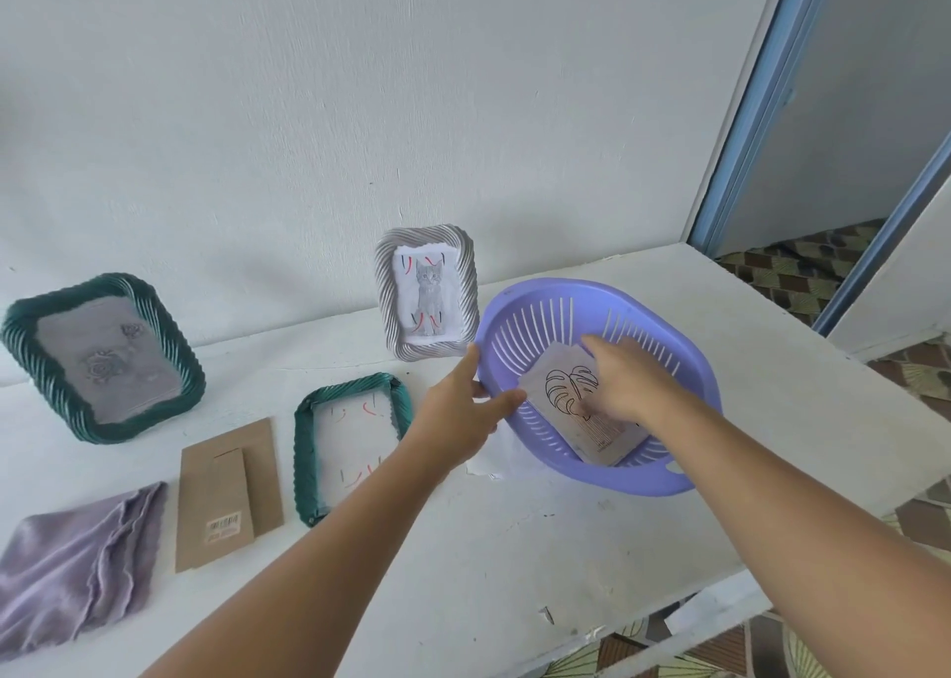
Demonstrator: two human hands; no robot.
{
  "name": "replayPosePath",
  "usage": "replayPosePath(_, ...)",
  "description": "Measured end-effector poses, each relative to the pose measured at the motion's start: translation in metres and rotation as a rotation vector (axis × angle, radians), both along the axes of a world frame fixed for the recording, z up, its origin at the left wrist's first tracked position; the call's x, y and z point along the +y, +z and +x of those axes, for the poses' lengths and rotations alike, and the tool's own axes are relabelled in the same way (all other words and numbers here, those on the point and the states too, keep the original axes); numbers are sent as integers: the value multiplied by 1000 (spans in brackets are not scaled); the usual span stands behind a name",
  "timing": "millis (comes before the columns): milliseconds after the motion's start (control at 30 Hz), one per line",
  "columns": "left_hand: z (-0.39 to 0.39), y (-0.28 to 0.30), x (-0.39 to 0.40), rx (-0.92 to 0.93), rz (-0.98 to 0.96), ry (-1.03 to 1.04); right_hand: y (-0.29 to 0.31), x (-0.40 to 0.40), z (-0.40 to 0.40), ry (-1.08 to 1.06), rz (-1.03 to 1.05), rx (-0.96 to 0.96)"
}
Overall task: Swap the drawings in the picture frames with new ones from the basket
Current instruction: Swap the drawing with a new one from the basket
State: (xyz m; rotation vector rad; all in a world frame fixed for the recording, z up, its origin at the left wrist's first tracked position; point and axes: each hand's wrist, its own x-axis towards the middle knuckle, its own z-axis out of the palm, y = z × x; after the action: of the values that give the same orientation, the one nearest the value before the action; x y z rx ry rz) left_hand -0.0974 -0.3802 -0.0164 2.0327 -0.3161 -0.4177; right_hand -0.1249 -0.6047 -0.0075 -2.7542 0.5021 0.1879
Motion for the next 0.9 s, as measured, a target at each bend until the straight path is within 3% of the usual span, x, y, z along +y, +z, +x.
replayPosePath(700,5,1,-7,-74,93,-1,0,-7,-1,7,-31,-300)
replayPosePath(900,3,9,-9,-311,129,74,32,11,-2,-18,116,-576)
